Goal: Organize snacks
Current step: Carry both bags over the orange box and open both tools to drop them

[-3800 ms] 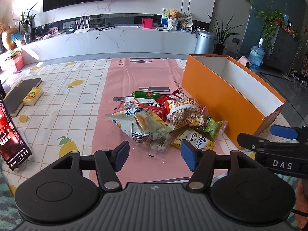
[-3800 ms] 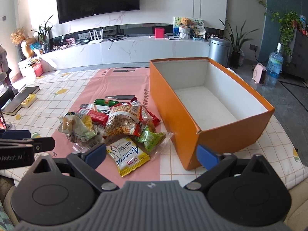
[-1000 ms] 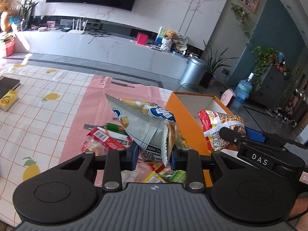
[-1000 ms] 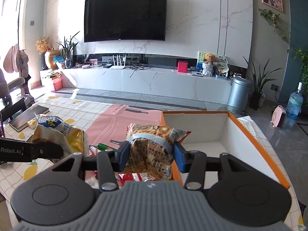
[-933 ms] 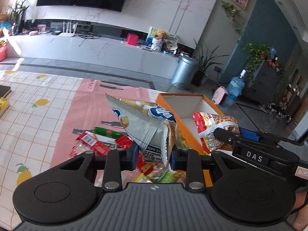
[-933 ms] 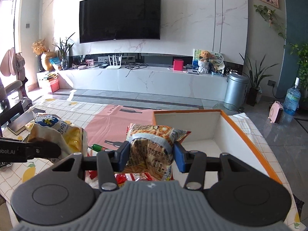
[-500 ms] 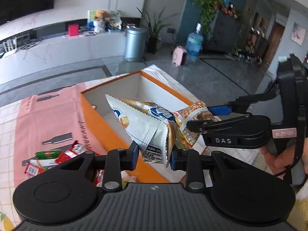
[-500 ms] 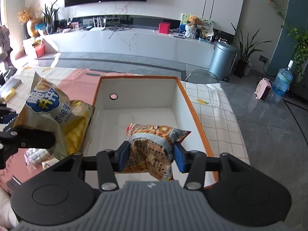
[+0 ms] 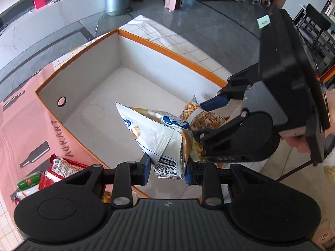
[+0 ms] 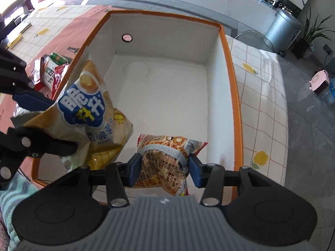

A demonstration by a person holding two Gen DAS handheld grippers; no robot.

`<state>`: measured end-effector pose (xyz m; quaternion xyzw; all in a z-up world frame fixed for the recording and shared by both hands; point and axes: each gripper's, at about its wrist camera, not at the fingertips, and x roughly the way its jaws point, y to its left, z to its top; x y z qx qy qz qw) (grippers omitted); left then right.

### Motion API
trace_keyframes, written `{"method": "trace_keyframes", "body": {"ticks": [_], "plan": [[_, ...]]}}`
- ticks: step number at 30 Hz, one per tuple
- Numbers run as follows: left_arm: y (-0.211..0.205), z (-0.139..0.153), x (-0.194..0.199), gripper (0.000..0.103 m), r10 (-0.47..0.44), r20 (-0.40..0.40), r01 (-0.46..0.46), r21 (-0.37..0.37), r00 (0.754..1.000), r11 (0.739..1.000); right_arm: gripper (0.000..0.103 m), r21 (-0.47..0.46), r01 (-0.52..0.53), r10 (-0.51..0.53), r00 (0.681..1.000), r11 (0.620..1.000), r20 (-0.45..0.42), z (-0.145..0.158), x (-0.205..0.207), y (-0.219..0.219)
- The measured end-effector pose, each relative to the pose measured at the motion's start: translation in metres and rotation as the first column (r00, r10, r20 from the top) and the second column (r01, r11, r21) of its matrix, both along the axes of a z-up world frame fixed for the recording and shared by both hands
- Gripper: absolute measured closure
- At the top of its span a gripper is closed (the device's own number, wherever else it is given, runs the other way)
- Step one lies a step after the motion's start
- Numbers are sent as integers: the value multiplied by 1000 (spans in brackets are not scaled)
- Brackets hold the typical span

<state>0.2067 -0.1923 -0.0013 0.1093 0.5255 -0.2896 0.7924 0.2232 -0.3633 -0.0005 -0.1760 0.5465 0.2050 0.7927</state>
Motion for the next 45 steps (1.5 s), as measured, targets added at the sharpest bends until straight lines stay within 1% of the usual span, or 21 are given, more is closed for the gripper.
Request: {"method": "trace_keyframes", "body": {"ticks": [3, 6, 10, 15, 22, 23, 24, 26, 27, 28, 29, 30, 31, 33, 36, 39, 40, 43, 45], "plan": [[-5, -9, 12, 69, 5, -22, -4, 27, 1000, 1000, 56, -13, -12, 11, 999, 1000, -40, -11, 7, 3], [-12, -18, 16, 69, -12, -47, 15, 62, 999, 998, 56, -24, -18, 16, 997, 1000, -74, -22, 16, 3], [-16, -31, 18, 68, -13, -67, 19, 95, 998, 995, 55, -25, -30, 27, 994, 999, -105, -29, 18, 5], [-21, -38, 20, 68, -15, -68, 24, 128, 998, 992, 55, -40, -41, 36, 992, 998, -123, -33, 19, 7], [-28, -39, 19, 67, -16, -63, 25, 147, 998, 989, 53, -72, -44, 34, 991, 996, -126, -34, 21, 15], [-29, -38, 19, 66, -14, -59, 23, 152, 998, 988, 53, -81, -45, 35, 991, 996, -125, -33, 21, 18], [-29, -37, 19, 61, -12, -54, 21, 160, 998, 987, 51, -88, -47, 36, 992, 995, -123, -31, 20, 18], [-29, -35, 17, 56, -13, -51, 21, 155, 999, 988, 48, -98, -45, 34, 993, 994, -117, -28, 18, 19], [-28, -32, 16, 52, -10, -44, 17, 154, 999, 988, 44, -106, -40, 28, 993, 994, -115, -26, 16, 20], [-28, -30, 14, 43, -8, -34, 13, 153, 999, 988, 41, -113, -36, 23, 993, 993, -112, -24, 15, 20], [-27, -27, 13, 38, -4, -22, 8, 152, 1000, 988, 40, -124, -32, 19, 994, 992, -106, -21, 16, 20], [-27, -24, 11, 31, -3, -11, 5, 147, 1000, 989, 38, -132, -27, 14, 995, 991, -98, -19, 13, 18], [-26, -21, 9, 29, -4, -2, 4, 142, 1000, 990, 35, -139, -23, 10, 996, 990, -91, -16, 12, 18], [-25, -15, 6, 29, -2, 12, 1, 135, 1000, 991, 33, -145, -17, 6, 997, 989, -77, -6, 4, 20], [-21, -3, -2, 24, 1, 50, -7, 121, 999, 993, 25, -166, 1, -7, 999, 986, -39, 5, -5, 21], [-15, 12, -15, 23, -1, 101, -10, 111, 995, 994, 25, -185, 26, -24, 1000, 982, 9, 19, -16, 20], [-12, 17, -20, 23, 1, 119, -14, 102, 993, 995, 23, -186, 37, -32, 999, 982, 28, 24, -20, 21], [-1, 33, -35, 21, 20, 171, -30, 60, 985, 998, 21, -174, 84, -67, 993, 981, 96, 38, -32, 21], [9, 39, -46, 19, 49, 207, -58, 38, 977, 998, 21, -141, 124, -104, 984, 982, 144, 47, -40, 18]]}}
